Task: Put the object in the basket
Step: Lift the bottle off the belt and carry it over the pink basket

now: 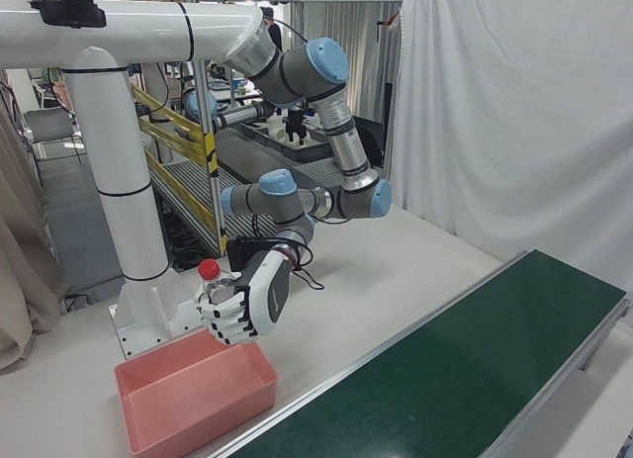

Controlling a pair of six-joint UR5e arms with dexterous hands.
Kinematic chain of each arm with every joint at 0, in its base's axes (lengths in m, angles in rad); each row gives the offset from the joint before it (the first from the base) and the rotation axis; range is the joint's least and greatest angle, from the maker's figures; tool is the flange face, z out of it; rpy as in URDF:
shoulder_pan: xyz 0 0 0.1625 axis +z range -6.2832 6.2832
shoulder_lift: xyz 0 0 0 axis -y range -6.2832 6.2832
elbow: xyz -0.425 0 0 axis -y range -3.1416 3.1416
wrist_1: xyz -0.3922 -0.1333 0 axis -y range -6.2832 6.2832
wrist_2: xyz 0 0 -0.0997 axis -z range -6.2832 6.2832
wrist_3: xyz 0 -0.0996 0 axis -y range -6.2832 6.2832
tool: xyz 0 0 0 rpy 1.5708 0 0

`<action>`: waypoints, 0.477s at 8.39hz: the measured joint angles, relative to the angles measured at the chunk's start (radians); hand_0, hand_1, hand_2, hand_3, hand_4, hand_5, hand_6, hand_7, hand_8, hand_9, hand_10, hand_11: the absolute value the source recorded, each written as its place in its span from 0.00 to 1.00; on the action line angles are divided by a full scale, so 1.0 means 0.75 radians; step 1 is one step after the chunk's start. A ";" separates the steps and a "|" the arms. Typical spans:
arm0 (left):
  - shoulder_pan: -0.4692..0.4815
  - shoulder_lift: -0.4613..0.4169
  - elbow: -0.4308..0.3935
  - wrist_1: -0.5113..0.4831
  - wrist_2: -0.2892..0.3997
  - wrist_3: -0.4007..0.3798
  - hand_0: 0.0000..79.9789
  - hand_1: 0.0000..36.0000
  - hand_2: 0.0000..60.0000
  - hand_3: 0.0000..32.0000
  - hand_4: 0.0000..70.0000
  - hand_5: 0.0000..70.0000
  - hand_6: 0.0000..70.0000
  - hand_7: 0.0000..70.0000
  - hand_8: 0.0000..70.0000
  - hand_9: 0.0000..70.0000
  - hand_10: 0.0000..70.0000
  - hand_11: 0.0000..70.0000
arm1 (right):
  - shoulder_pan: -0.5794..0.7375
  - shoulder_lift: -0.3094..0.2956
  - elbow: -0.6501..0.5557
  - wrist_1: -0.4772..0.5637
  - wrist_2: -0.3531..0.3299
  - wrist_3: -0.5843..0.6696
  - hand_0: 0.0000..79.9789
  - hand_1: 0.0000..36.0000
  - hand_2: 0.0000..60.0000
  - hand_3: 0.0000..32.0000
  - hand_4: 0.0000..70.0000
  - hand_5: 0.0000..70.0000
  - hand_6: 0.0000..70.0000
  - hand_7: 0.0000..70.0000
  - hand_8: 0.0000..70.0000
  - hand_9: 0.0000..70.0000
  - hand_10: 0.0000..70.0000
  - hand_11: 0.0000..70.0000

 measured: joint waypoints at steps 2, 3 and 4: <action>0.034 -0.001 0.034 -0.121 -0.048 0.022 1.00 0.55 0.16 0.00 0.44 1.00 1.00 1.00 1.00 1.00 1.00 1.00 | 0.000 0.000 0.000 0.000 0.000 0.000 0.00 0.00 0.00 0.00 0.00 0.00 0.00 0.00 0.00 0.00 0.00 0.00; 0.037 0.001 0.040 -0.146 -0.056 0.025 0.71 0.02 0.00 0.00 0.29 1.00 0.93 1.00 1.00 1.00 1.00 1.00 | 0.000 0.000 0.000 0.000 0.000 0.000 0.00 0.00 0.00 0.00 0.00 0.00 0.00 0.00 0.00 0.00 0.00 0.00; 0.034 0.005 0.037 -0.155 -0.060 0.027 0.56 0.00 0.00 0.00 0.20 1.00 0.61 0.94 0.85 1.00 0.90 1.00 | 0.001 0.000 0.000 0.000 0.000 0.000 0.00 0.00 0.00 0.00 0.00 0.00 0.00 0.00 0.00 0.00 0.00 0.00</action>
